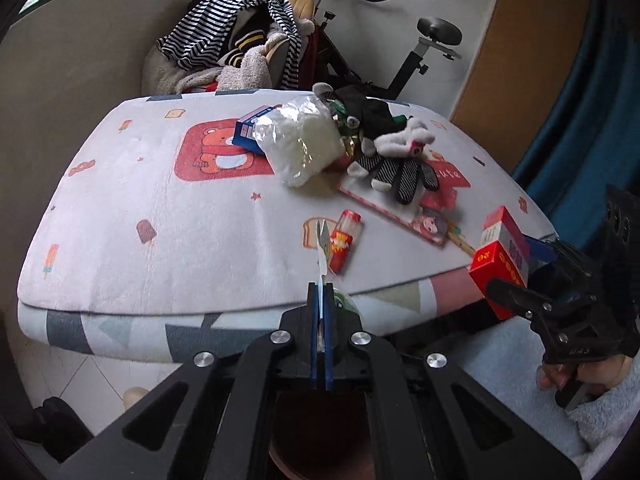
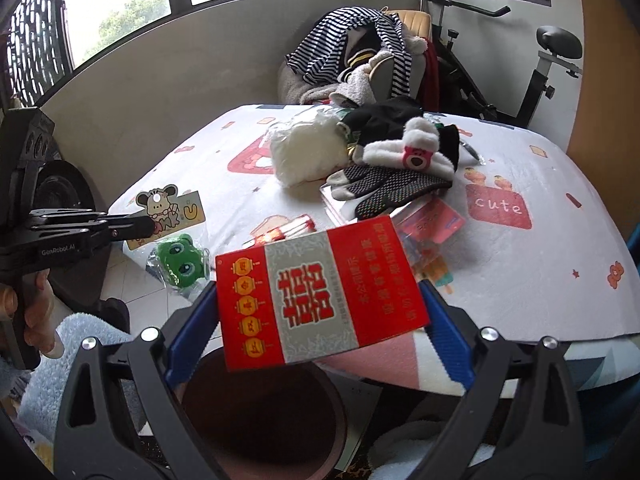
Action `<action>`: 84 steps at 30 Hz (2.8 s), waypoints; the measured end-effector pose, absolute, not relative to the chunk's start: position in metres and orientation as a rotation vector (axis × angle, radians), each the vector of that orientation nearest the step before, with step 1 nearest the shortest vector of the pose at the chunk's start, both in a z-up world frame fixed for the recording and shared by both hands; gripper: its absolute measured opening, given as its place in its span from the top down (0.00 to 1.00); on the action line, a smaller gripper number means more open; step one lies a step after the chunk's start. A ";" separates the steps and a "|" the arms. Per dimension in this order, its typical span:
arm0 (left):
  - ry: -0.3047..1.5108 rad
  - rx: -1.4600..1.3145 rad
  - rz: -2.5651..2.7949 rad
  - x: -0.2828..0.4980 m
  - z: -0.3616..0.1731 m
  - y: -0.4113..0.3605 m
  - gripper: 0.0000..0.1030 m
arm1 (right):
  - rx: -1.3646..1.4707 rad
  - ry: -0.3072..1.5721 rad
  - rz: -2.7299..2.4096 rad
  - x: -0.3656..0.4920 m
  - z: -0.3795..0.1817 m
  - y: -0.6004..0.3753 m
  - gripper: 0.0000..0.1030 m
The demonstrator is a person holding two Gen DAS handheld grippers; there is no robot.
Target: Collect trash
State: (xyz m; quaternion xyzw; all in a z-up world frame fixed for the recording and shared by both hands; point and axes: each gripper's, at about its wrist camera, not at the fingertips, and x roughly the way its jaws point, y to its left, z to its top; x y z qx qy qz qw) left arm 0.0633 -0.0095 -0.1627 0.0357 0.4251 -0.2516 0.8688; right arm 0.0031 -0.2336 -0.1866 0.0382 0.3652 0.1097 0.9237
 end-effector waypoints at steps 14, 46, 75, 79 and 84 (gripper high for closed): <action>0.958 0.070 -0.635 -0.017 -0.228 -0.002 0.97 | 0.176 0.801 0.232 -0.038 -0.235 -0.209 0.09; 0.976 -0.043 -0.501 -0.011 -0.250 0.017 0.30 | 0.090 0.895 0.232 -0.029 -0.258 -0.193 0.05; 0.714 0.044 -0.211 0.077 -0.161 0.031 0.05 | 0.088 0.780 -0.026 0.055 -0.185 -0.288 0.05; 0.717 0.024 -0.209 0.093 -0.153 0.032 0.05 | 0.108 0.764 -0.038 0.077 -0.175 -0.303 0.05; 0.771 -0.032 -0.234 0.117 -0.152 0.028 0.05 | 0.162 0.740 -0.021 0.115 -0.166 -0.311 0.12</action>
